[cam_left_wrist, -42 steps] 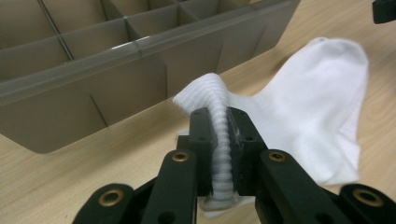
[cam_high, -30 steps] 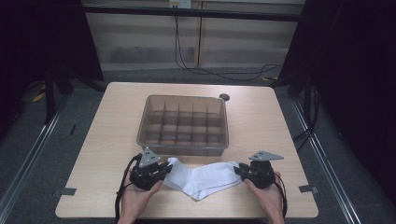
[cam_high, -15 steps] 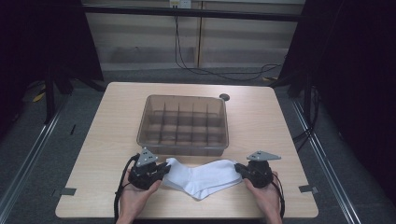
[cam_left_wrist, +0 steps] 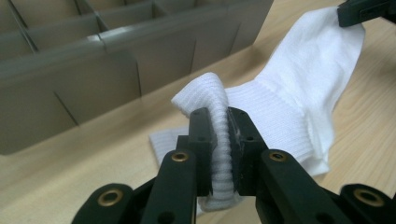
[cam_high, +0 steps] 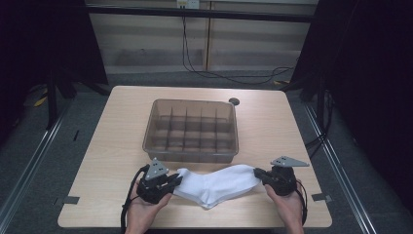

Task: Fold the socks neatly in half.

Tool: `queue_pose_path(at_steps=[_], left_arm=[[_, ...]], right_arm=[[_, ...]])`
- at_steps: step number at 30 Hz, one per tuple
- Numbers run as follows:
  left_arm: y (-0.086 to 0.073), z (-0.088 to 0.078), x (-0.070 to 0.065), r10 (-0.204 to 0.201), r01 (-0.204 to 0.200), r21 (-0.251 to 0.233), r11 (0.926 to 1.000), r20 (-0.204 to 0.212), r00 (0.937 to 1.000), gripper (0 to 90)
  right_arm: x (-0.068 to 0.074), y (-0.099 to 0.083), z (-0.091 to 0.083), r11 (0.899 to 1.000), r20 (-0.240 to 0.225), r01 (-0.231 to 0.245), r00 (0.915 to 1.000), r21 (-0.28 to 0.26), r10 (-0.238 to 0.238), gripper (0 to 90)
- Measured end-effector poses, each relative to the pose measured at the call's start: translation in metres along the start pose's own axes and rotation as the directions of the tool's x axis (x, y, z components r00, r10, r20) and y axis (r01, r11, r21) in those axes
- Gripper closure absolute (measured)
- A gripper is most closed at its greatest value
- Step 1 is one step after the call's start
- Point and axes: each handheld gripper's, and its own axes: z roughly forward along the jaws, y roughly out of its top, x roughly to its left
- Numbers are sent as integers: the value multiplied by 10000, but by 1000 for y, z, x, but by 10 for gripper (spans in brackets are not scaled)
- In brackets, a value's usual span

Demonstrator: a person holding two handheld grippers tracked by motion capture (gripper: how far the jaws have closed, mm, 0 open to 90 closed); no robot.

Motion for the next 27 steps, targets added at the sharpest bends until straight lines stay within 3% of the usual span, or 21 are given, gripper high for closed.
queue_pose_path(at_steps=[5, 7, 9, 11, 13, 15, 19, 23, 27], left_arm=[[-9, 15, 8, -433, 432, 458, 9980, 3, 9991, 802], [-11, 20, 10, -449, 452, 603, 9972, -74, 9990, 759], [-10, 19, 12, -533, 549, 536, 9971, -304, 9981, 648], [-7, 16, 15, -685, 692, 262, 9973, -282, 9973, 623], [-3, 12, 18, -586, 592, 168, 9981, -315, 9978, 574], [1, 11, 18, -397, 401, 120, 9991, -312, 9987, 590], [4, 19, 10, 479, -485, 404, 9980, 173, 9987, 726], [3, 35, 7, 423, -444, 640, 9970, 334, 9985, 760], [0, 48, 9, 688, -692, 850, 9940, 72, 9976, 707]], right_arm=[[0, -7, 13, 9987, -40, 26, 10000, 512, -24, 858], [1, -8, 16, 9982, -29, 62, 10000, 592, -61, 816], [2, -7, 16, 9982, -5, 90, 10000, 586, -90, 729], [2, -5, 13, 9992, 29, -9, 10000, 408, 8, 695], [3, -2, 11, 9997, -14, -26, 10000, 230, 27, 638], [7, 1, 9, 9998, -4, 106, 9999, 146, -106, 617], [14, 4, 13, 9994, -325, 349, 9989, 88, -346, 766], [22, 2, 24, 9974, -521, 609, 9969, 396, -588, 834], [23, -1, 34, 9960, -426, 568, 9976, 686, -540, 833]])
